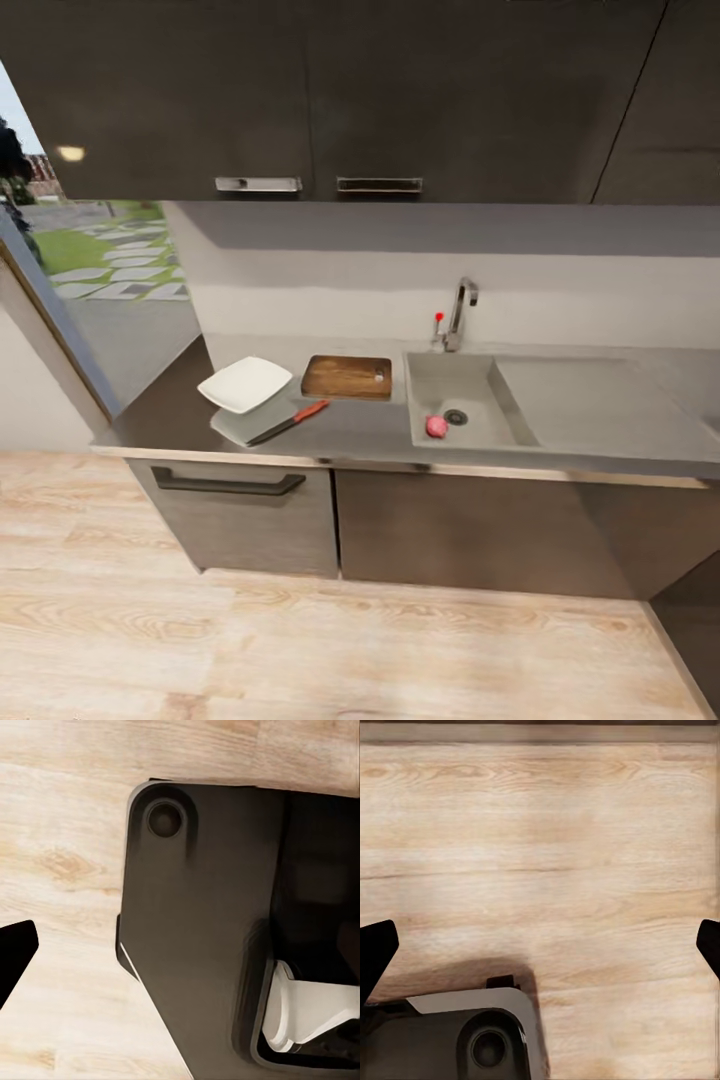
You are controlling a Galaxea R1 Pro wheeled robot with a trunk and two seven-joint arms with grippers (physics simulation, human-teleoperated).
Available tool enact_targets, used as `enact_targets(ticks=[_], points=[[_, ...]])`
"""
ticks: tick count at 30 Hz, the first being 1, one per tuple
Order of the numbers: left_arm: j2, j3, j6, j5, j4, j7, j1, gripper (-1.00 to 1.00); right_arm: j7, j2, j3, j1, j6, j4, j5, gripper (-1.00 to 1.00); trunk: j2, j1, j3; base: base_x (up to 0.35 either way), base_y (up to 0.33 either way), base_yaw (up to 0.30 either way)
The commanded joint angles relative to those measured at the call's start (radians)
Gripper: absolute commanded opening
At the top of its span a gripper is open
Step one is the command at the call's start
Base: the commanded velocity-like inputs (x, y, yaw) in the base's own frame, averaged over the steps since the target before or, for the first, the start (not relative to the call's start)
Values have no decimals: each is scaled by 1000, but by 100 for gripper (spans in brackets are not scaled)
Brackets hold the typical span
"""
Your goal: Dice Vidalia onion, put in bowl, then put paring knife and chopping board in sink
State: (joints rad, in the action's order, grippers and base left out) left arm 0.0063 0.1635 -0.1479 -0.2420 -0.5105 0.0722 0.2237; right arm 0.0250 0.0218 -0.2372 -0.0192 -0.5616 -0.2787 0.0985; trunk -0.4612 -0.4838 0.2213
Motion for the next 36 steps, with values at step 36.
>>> enact_targets(ticks=[36], points=[[1, 8, -4, -8, 12, 8, 0, 100, 2, 0, -5, -1, -3, 1, 10, 100, -1, -1, -18, 1, -226, -20]])
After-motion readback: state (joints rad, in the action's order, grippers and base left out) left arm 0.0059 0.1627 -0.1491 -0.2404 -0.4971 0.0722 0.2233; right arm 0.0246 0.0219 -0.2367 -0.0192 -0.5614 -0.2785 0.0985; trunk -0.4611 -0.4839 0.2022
